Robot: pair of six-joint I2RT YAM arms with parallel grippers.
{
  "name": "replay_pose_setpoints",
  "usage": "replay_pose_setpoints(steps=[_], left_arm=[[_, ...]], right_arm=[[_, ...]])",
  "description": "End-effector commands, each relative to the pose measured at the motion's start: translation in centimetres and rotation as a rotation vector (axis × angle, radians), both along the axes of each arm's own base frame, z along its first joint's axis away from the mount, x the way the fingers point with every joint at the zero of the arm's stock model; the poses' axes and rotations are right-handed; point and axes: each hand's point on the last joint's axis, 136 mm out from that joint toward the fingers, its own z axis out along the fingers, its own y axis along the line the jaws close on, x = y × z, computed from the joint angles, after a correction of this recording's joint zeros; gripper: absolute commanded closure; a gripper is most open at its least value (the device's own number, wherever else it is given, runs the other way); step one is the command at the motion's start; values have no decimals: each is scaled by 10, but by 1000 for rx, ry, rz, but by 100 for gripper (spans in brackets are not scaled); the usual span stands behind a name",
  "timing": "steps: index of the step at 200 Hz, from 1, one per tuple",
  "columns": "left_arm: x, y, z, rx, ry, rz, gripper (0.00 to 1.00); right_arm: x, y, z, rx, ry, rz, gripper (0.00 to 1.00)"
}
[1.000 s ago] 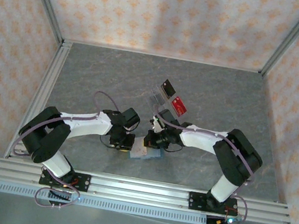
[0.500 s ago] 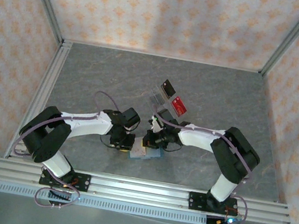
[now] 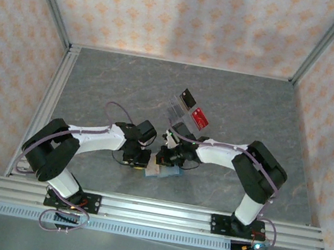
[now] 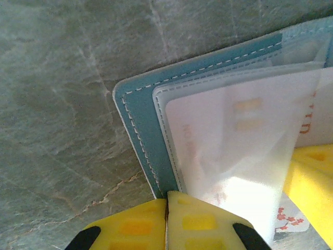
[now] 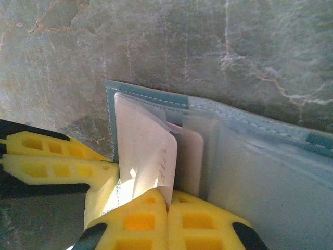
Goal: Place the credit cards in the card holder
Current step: Insert the credit card into the card slot.
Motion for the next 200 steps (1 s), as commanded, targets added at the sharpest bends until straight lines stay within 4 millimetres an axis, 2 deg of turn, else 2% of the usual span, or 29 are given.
replay_pose_setpoints(steps=[1,72,129,200], left_arm=[[-1,4,-13,26,19,-8,91],[-2,5,-13,24,16,-3,92],[-2,5,-12,19,10,3,92],[-3,7,-11,18,8,5,91]], right_arm=[[-9,-9,-24,-85,31,-13,100],[-9,-6,-19,-79,43,-17,100],[-9,-10,-9,-101,33,-10,86],[-6,-9,6,-75,16,-23,74]])
